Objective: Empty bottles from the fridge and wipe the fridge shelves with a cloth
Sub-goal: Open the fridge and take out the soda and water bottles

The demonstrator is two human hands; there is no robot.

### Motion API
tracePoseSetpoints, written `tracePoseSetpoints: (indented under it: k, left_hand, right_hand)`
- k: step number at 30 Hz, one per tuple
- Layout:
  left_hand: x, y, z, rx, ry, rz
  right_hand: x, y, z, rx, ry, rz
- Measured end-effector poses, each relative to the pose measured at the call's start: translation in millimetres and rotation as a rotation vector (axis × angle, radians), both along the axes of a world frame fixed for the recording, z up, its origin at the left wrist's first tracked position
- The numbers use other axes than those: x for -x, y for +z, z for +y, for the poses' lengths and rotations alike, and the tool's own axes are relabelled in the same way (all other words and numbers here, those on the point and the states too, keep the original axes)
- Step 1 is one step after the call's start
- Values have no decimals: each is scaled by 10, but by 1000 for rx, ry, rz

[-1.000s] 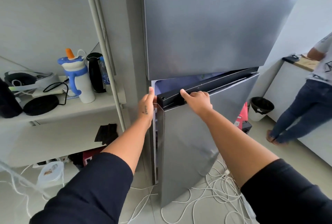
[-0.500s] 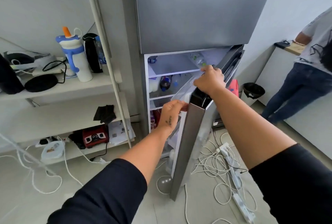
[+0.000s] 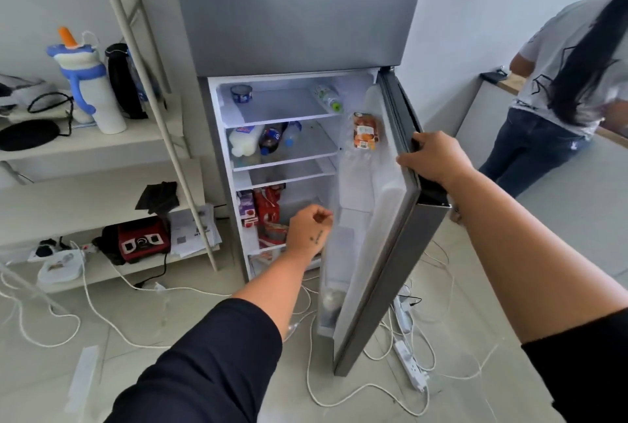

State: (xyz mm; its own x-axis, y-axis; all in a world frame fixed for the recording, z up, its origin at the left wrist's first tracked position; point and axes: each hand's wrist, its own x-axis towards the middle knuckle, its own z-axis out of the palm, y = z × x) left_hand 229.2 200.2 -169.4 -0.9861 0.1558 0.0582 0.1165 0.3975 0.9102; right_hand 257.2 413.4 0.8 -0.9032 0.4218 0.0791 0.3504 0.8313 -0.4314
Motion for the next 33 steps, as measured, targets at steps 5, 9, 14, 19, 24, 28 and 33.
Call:
tracePoseSetpoints:
  k: [5,9,14,19,24,28,33]
  left_hand:
    - [136,-34,-76,233,15,-55]
    - [397,74,-126,383,-1,-160]
    - [869,150,-95,507,-23,-236]
    - [1478,75,-153,537,-65,-273]
    - [2138,-72,-373,582,-44,-303]
    - [2764,-91,-546,591,59,-271]
    - [3234,-275,-677,585,108,-271]
  right_hand:
    - [-89,8,455,-217,-140,-96]
    - [-39,-79,775,-248,-274,-113]
    - [40,-197,1222,-357,-439,-84]
    - [31,-537,1626,-432,-502,198]
    - [301,-878,2032,-298,-625,222]
    - [992,-675,1150,-230,-655,644]
    - [1977,-1003,-45,-211,-138,663]
